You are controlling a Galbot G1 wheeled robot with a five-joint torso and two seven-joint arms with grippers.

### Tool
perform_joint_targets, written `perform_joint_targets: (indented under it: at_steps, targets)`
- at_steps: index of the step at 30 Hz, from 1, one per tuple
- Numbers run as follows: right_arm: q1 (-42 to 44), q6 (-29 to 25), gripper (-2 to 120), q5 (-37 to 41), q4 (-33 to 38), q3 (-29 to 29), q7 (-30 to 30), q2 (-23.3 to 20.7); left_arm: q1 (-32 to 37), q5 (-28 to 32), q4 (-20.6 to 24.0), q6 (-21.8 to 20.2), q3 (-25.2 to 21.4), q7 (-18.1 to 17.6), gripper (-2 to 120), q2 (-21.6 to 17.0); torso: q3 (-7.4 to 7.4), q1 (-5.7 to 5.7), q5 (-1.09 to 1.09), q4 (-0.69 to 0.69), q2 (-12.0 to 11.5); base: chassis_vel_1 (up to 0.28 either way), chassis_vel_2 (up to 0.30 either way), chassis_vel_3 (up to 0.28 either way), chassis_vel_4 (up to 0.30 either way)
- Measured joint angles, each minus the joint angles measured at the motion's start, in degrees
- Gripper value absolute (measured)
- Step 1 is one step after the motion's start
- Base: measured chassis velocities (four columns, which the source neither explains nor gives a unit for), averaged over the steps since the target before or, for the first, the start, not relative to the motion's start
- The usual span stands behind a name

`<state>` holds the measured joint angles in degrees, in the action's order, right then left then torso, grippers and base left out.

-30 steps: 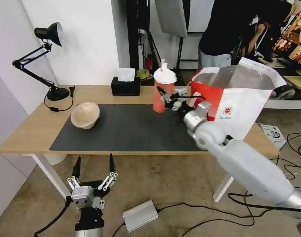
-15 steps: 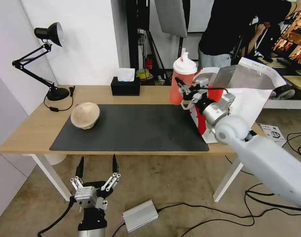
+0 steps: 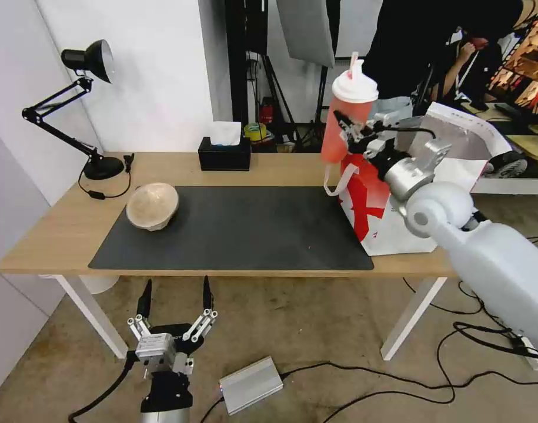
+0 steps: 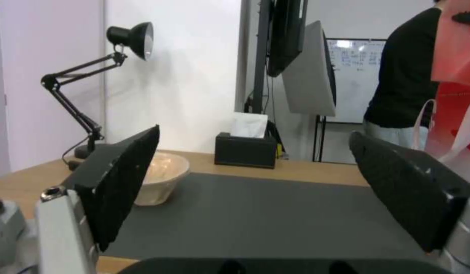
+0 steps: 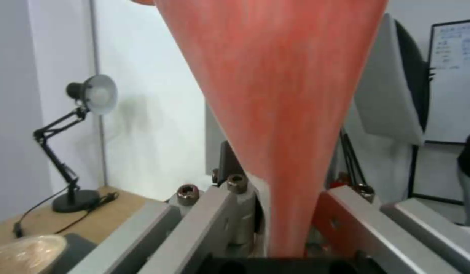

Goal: Pick up the trash from the table and place it into the takeout bag.

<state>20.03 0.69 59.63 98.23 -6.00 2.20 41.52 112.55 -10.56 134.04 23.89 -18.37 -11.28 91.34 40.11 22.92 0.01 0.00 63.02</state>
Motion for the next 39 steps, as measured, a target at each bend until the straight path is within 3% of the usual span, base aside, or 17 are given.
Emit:
perform_joint_targets:
  at_steps: [39]
  targets:
    - [-2.1,0.6,3,1.1,-7.6,5.4,0.2,-4.2,0.8,-0.7,0.5,0.1,0.2,-0.4,100,0.0,0.0,0.0,-0.01,0.0,0.0,0.0,0.0,0.0,0.0]
